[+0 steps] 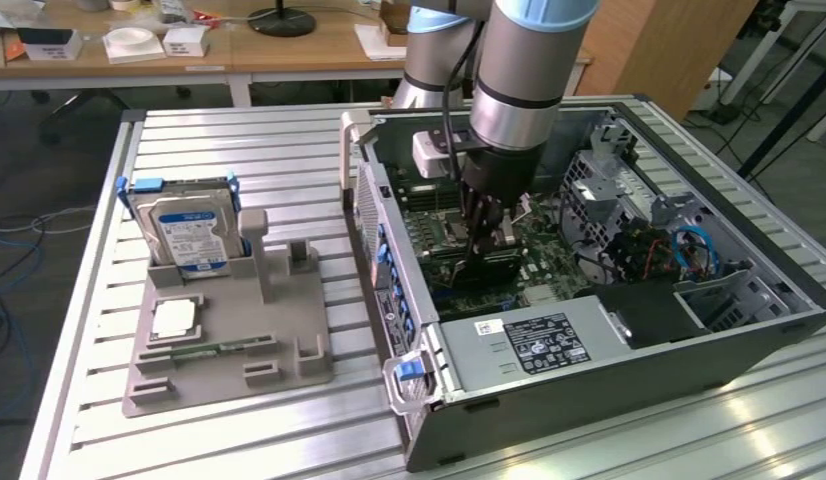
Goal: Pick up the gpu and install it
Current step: 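Press down on the gpu until it lock into place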
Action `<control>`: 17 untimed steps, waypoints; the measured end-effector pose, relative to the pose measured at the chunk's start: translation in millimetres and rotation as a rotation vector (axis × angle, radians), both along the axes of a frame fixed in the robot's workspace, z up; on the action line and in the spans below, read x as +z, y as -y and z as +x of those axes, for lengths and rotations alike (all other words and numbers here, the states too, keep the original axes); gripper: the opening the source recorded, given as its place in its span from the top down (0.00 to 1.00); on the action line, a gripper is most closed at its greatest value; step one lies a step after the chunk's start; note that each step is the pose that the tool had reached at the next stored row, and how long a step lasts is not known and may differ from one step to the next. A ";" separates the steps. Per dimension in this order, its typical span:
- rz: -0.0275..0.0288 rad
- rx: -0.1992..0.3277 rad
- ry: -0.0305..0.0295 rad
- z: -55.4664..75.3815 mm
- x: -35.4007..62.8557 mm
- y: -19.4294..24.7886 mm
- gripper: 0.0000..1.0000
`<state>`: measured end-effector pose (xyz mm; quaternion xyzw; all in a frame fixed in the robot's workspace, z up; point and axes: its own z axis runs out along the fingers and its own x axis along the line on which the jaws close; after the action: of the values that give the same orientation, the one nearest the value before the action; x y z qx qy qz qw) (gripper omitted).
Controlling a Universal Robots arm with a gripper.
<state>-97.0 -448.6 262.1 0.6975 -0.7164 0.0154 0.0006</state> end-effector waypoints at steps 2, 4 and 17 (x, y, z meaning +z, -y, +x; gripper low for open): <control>-0.0002 0.000 -0.0001 0.0 -0.7 0.0 0.89; 0.0007 0.000 0.0001 0.0 -0.6 0.0 0.89; 0.0022 0.000 -0.0017 -6.6 17.5 0.0 0.89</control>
<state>-103.7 -448.5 279.6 0.6976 -0.7164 0.0140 0.0005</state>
